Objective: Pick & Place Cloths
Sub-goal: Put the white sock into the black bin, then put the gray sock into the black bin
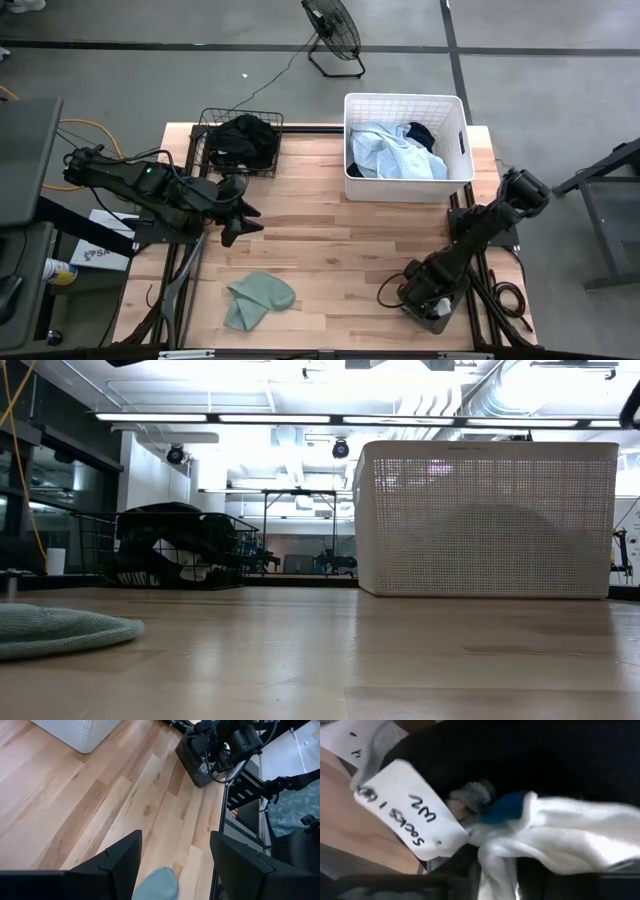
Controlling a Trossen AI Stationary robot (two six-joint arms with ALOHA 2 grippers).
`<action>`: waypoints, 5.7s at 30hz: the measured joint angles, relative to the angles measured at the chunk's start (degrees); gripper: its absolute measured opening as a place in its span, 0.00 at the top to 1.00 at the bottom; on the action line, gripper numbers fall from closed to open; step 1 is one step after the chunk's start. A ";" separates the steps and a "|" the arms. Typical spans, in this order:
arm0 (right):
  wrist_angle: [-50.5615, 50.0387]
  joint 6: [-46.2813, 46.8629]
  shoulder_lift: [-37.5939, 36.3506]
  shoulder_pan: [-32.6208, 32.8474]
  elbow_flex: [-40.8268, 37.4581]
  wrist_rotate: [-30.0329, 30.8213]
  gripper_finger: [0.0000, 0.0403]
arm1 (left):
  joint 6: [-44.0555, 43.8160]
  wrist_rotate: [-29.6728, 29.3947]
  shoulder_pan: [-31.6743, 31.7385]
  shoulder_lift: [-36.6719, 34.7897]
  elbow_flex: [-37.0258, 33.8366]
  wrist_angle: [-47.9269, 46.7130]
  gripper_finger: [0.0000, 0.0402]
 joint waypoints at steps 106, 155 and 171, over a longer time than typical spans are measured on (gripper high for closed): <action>32.74 -30.01 -23.94 1.88 0.02 40.15 0.33 | -15.37 18.03 -22.49 52.12 0.31 -2.07 0.07; 33.62 -35.70 -23.94 1.84 0.02 44.11 0.33 | -1.04 -12.00 -21.06 50.84 26.81 -11.23 0.98; 54.01 -69.05 -23.94 -1.60 0.02 53.55 0.33 | 16.62 -7.16 -10.36 50.77 31.69 2.37 0.98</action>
